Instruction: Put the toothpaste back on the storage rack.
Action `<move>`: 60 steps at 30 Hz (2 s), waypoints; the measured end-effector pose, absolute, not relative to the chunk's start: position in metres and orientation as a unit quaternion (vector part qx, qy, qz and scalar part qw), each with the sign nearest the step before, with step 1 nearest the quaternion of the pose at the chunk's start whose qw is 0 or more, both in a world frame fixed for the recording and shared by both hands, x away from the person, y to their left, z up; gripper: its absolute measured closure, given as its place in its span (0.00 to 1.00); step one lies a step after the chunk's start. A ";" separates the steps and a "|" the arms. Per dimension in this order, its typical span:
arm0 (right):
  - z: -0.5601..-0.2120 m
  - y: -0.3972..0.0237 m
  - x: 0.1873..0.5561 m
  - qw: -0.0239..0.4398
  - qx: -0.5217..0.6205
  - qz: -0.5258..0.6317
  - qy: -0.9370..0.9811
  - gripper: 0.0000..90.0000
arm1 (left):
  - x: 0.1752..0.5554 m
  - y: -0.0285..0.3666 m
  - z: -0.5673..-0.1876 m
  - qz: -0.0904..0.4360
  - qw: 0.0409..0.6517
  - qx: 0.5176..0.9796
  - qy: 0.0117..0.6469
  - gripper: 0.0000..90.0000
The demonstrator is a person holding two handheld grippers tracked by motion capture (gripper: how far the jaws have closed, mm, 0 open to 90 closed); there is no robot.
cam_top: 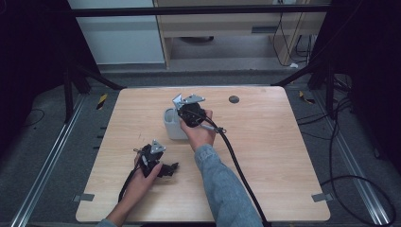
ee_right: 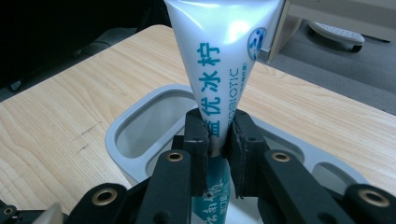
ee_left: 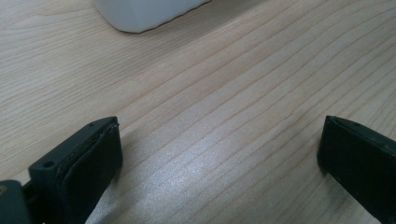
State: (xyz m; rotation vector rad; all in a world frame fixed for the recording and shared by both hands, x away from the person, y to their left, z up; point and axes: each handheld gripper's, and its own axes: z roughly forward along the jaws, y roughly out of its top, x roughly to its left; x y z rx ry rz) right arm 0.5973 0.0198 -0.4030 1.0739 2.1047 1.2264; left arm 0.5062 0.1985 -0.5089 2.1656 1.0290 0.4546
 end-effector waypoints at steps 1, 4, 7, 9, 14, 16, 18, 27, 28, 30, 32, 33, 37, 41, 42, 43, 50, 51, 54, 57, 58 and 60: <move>-0.403 0.020 0.597 0.237 0.392 0.447 0.768 0.87 | 0.506 0.198 -0.509 0.175 0.344 0.833 0.396 0.00; -0.403 0.022 0.598 0.236 0.391 0.447 0.769 0.87 | 0.506 0.198 -0.509 0.175 0.343 0.833 0.396 0.00; -0.403 0.022 0.599 0.234 0.393 0.447 0.769 0.87 | 0.506 0.198 -0.509 0.175 0.343 0.833 0.396 0.00; -0.403 0.022 0.600 0.235 0.393 0.445 0.770 0.87 | 0.506 0.198 -0.509 0.175 0.344 0.833 0.396 0.00; -0.402 0.024 0.602 0.235 0.398 0.444 0.768 0.86 | 0.506 0.198 -0.509 0.175 0.344 0.833 0.396 0.00; -0.402 0.025 0.603 0.235 0.399 0.442 0.768 0.86 | 0.506 0.199 -0.509 0.175 0.344 0.833 0.396 0.00; -0.402 0.026 0.604 0.233 0.399 0.442 0.769 0.86 | 0.506 0.199 -0.509 0.175 0.344 0.833 0.396 0.00; -0.401 0.026 0.607 0.231 0.404 0.439 0.768 0.86 | 0.506 0.199 -0.509 0.175 0.344 0.833 0.396 0.00; -0.401 0.026 0.607 0.231 0.405 0.438 0.768 0.86 | 0.506 0.199 -0.509 0.175 0.344 0.833 0.396 0.00; -0.401 0.026 0.608 0.231 0.406 0.438 0.768 0.86 | 0.506 0.198 -0.509 0.175 0.344 0.833 0.396 0.00; -0.401 0.026 0.608 0.229 0.408 0.438 0.768 0.86 | 0.506 0.198 -0.509 0.175 0.344 0.833 0.396 0.00; -0.401 0.027 0.609 0.229 0.408 0.438 0.768 0.86 | 0.506 0.199 -0.509 0.175 0.344 0.833 0.396 0.00; -0.402 0.030 0.609 0.227 0.409 0.434 0.770 0.86 | 0.506 0.198 -0.509 0.175 0.344 0.833 0.396 0.00; -0.402 0.032 0.609 0.228 0.408 0.433 0.771 0.85 | 0.506 0.199 -0.509 0.175 0.344 0.833 0.396 0.00; -0.401 0.032 0.609 0.228 0.409 0.433 0.770 0.85 | 0.506 0.198 -0.509 0.175 0.344 0.833 0.396 0.00; -0.401 0.032 0.609 0.228 0.409 0.433 0.770 0.85 | 0.506 0.198 -0.509 0.175 0.344 0.833 0.396 0.00; -0.398 0.031 0.608 0.232 0.405 0.436 0.769 0.83 | 0.506 0.198 -0.509 0.175 0.344 0.834 0.396 0.00; -0.397 0.031 0.607 0.231 0.406 0.436 0.769 0.82 | 0.506 0.198 -0.509 0.175 0.344 0.833 0.396 0.00; -0.396 0.030 0.606 0.232 0.405 0.437 0.769 0.80 | 0.506 0.198 -0.509 0.175 0.344 0.834 0.396 0.00; -0.395 0.029 0.605 0.232 0.404 0.438 0.769 0.79 | 0.506 0.198 -0.509 0.175 0.344 0.834 0.396 0.00; -0.394 0.028 0.603 0.233 0.404 0.439 0.768 0.79 | 0.506 0.198 -0.509 0.174 0.344 0.834 0.395 0.00; -0.393 0.028 0.602 0.234 0.404 0.440 0.767 0.78 | 0.506 0.198 -0.509 0.174 0.344 0.834 0.395 0.00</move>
